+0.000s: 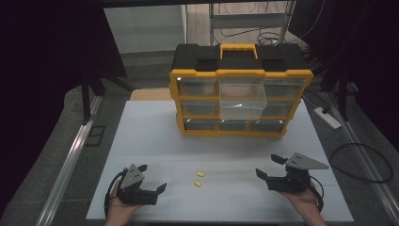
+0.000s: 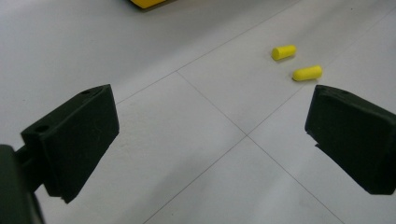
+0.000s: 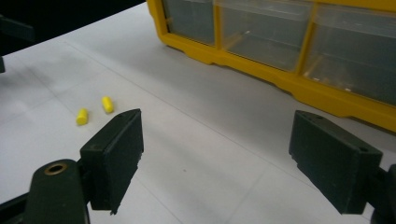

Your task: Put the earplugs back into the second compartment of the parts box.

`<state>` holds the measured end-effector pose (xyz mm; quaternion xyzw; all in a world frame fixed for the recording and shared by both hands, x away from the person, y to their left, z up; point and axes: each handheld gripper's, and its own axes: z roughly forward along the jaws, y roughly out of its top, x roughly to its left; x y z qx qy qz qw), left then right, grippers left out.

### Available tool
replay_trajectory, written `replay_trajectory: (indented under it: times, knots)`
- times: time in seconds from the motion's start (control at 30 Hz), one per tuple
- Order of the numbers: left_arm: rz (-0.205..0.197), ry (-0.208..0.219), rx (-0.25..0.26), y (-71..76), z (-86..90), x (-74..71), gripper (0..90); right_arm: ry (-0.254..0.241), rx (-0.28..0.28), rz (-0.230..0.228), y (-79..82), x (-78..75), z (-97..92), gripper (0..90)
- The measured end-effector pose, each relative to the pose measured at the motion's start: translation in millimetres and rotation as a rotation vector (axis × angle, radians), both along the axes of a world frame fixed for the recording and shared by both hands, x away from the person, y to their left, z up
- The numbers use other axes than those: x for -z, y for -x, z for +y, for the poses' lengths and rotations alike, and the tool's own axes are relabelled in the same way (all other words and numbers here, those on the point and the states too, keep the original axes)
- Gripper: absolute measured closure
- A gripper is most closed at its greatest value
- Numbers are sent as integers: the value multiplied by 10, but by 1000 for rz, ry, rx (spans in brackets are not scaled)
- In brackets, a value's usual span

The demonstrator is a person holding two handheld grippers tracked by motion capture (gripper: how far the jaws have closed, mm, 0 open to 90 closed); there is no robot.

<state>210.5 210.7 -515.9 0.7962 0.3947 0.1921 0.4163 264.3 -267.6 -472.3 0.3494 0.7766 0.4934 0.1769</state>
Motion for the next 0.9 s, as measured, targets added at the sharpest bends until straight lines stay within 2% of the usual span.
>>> replay_trajectory:
  times: [0.13, 0.33, 0.53, 0.6, 0.9]
  knots:
    - [-1, -6, 10, 6, -7, 0, 30, 32, -34, -4, 10, -46, 121, 179]
    - [2, 1, 5, -27, -3, 6, 30, 47, -89, 10, -60, -93, 351, 180]
    - [-2, -1, 8, -40, -11, 4, 30, 59, -148, 43, -99, -71, 534, 181]
    - [-2, 0, 9, -41, -15, 6, 30, 62, -153, 46, -102, -71, 548, 181]
    - [-16, 3, 6, -67, -31, 6, 34, 103, -215, 67, -200, -70, 866, 184]
